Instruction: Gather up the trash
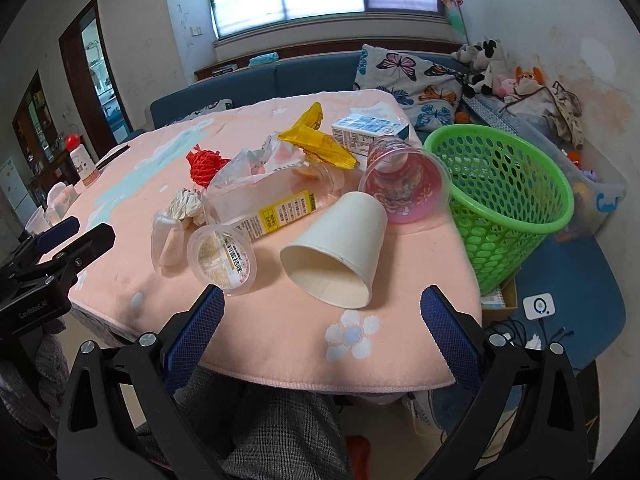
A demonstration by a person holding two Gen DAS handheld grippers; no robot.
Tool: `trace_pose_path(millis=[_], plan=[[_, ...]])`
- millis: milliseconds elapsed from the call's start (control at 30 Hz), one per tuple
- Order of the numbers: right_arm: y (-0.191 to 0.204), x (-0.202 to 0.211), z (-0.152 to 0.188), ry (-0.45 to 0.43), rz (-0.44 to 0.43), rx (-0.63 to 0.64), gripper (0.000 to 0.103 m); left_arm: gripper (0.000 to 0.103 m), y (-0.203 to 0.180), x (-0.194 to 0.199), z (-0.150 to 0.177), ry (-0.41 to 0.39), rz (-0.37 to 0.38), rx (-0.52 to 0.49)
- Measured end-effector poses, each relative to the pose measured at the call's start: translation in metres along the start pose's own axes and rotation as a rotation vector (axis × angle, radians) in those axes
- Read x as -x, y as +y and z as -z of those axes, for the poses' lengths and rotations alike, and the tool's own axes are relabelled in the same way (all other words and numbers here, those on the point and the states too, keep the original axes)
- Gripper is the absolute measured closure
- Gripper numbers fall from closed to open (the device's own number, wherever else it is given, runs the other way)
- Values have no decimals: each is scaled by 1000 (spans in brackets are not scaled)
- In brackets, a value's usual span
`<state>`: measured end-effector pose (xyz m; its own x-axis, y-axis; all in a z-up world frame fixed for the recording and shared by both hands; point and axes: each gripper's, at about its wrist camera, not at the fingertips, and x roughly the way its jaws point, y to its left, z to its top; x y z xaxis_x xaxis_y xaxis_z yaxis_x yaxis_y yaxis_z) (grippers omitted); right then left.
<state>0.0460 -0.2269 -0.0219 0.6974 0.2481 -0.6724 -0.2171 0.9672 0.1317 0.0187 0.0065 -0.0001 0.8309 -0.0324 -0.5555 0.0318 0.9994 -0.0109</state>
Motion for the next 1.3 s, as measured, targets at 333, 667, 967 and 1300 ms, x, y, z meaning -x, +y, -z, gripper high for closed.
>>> trace_pose_path(millis=[333, 667, 967, 1300], plan=[[2, -17, -6, 22, -2, 2, 5, 6, 4, -7, -3, 8, 3, 7], [-4, -35, -15, 48, 1, -31, 5, 6, 27, -14, -7, 5, -16, 28], [-4, -60, -22, 84, 18, -52, 6, 7, 44, -24, 0, 24, -7, 23], [-13, -88, -23, 139, 37, -91, 10, 8, 31, -28, 8, 24, 61, -37]])
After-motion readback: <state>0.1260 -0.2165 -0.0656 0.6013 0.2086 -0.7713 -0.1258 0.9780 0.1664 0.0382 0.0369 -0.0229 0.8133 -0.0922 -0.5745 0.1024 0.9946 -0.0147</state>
